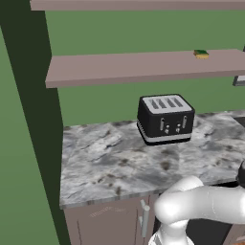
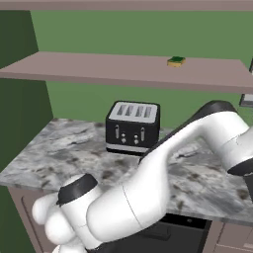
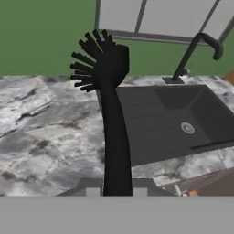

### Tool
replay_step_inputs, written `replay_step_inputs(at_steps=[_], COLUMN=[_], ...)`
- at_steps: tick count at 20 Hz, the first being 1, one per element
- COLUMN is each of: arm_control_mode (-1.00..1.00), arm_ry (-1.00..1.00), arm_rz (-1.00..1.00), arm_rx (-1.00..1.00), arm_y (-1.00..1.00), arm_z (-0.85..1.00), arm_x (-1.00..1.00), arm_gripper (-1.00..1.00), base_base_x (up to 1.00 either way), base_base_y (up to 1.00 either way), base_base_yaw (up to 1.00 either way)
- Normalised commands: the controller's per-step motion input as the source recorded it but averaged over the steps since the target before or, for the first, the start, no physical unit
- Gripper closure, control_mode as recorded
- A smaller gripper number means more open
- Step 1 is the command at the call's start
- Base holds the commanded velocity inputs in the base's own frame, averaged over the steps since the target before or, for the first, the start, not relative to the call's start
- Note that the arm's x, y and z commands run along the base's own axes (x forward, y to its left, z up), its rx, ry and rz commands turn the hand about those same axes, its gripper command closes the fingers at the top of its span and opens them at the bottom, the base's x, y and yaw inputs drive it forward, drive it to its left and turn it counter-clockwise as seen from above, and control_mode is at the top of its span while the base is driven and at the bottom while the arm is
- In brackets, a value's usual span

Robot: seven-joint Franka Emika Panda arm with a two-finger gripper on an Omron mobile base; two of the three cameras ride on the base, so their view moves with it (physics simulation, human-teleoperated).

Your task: Locate and retrieve the dish brush and sponge from the cabinet. Place them next to the sink.

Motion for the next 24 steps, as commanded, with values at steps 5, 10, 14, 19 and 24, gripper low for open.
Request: replay_step_inputs(at_steps=[5,10,14,19,24], arm_control_mode=[-1.00,-1.00,-1.00,-1.00,-1.00], arm_ry=[0.11,0.12,0.01,0.00,0.14], arm_rz=[0.11,0.08,0.05,0.07,0.11], arm_rx=[-0.19,-0.24,-0.08,0.00,0.00], arm_y=[0.47,0.39,0.15,0.03,0.08], arm_z=[-0.72,-0.21,-0.10,-0.29,-0.29], arm_x=[-0.63,0.08,0.53,0.52,0.54], arm_gripper=[1.00,1.00,1.00,1.00,1.00], base_base_x=[0.00,0.00,0.00,0.00,0.00], base_base_y=[0.00,0.00,0.00,0.00,0.00], base_base_yaw=[0.00,0.00,0.00,0.00,0.00])
